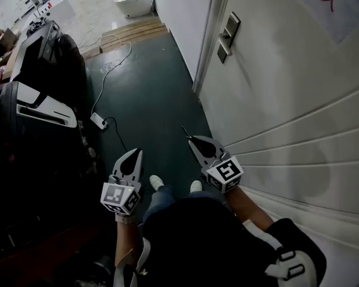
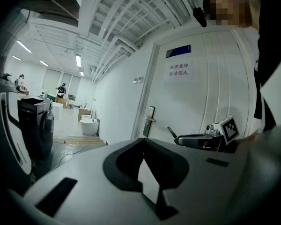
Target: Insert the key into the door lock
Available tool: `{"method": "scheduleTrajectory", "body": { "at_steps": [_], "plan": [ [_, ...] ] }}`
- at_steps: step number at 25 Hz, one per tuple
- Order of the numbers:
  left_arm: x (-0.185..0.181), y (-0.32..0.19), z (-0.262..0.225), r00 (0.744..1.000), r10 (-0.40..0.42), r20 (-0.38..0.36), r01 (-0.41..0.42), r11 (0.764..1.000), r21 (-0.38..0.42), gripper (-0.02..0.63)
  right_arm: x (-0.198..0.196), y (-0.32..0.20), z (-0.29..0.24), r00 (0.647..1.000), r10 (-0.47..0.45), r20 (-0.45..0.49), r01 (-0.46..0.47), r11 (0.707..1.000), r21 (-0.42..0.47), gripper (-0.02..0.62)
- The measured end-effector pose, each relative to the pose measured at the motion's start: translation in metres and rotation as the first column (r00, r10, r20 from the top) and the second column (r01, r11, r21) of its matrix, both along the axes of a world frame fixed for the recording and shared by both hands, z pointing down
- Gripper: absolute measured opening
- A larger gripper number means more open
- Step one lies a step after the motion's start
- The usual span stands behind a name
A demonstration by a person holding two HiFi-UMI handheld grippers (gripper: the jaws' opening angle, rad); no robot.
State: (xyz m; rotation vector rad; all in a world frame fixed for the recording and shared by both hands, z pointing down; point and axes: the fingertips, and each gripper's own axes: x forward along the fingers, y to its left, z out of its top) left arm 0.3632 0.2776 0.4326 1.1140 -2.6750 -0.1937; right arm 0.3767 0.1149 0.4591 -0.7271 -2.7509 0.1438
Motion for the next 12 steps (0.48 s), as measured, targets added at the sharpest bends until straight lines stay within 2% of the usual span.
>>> {"method": "scheduleTrajectory", "body": {
  "at_steps": [5,12],
  "plan": [
    [0.007,0.007,-0.007,1.0,-0.006,0.011,0.006,1.0,0.002,0.008,0.006,0.004,-0.012,1.0,0.002,0.024,-0.002,1.0,0.002,0.034],
    [-0.016,0.051,-0.01,0.999,-0.017,0.03,0.016,0.999,0.029,0.008,-0.02,0.042,-0.016,0.999,-0.004,0.032,0.005,1.0,-0.023,0.034]
  ]
}}
